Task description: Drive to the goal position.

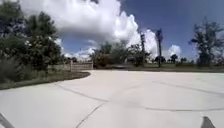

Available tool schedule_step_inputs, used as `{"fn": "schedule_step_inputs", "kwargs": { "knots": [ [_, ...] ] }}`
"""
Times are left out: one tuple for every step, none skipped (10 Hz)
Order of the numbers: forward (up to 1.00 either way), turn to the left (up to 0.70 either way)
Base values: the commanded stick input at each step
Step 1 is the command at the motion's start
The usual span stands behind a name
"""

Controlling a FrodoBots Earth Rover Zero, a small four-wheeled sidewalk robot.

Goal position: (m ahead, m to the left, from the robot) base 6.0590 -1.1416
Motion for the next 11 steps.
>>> {"fn": "schedule_step_inputs", "kwargs": {
  "knots": [
    [0.7, 0.0],
    [0.7, 0.0],
    [0.7, 0.0],
    [0.7, 0.0],
    [0.7, 0.0],
    [0.7, 0.0],
    [0.7, 0.0],
    [0.7, 0.0],
    [0.7, 0.0],
    [0.7, 0.0],
    [0.7, 0.0]
  ]
}}
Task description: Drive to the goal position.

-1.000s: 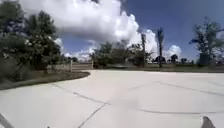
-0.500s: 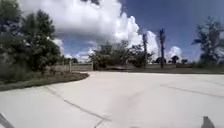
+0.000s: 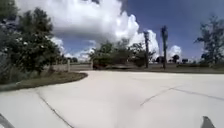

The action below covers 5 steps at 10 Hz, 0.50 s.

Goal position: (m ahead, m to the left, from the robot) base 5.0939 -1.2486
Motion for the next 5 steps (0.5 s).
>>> {"fn": "schedule_step_inputs", "kwargs": {
  "knots": [
    [0.7, 0.0],
    [0.7, 0.0],
    [0.7, 0.0],
    [0.7, 0.12],
    [0.7, 0.35]
  ]
}}
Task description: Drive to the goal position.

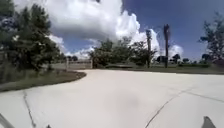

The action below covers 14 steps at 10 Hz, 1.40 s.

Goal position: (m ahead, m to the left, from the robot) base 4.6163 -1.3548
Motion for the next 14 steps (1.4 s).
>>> {"fn": "schedule_step_inputs", "kwargs": {
  "knots": [
    [0.7, 0.35],
    [0.7, 0.27],
    [0.7, 0.0],
    [0.7, 0.0],
    [0.7, 0.0],
    [0.7, 0.0],
    [0.7, 0.0],
    [0.7, 0.0],
    [0.7, 0.0],
    [0.7, 0.0],
    [0.7, 0.0],
    [0.7, 0.0],
    [0.7, 0.0],
    [0.7, 0.0]
  ]
}}
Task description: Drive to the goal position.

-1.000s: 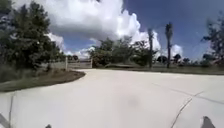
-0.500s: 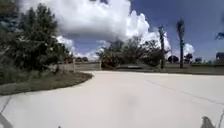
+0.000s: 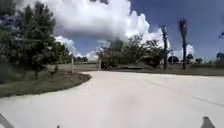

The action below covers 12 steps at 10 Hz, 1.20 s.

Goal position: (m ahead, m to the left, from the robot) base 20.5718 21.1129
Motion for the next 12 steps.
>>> {"fn": "schedule_step_inputs", "kwargs": {
  "knots": [
    [0.7, 0.0],
    [0.7, 0.0],
    [0.7, 0.0],
    [0.7, 0.0],
    [0.7, 0.0],
    [0.7, 0.0],
    [0.7, 0.0],
    [0.7, 0.0],
    [0.7, 0.0],
    [0.7, 0.0],
    [0.7, 0.0],
    [0.7, 0.0]
  ]
}}
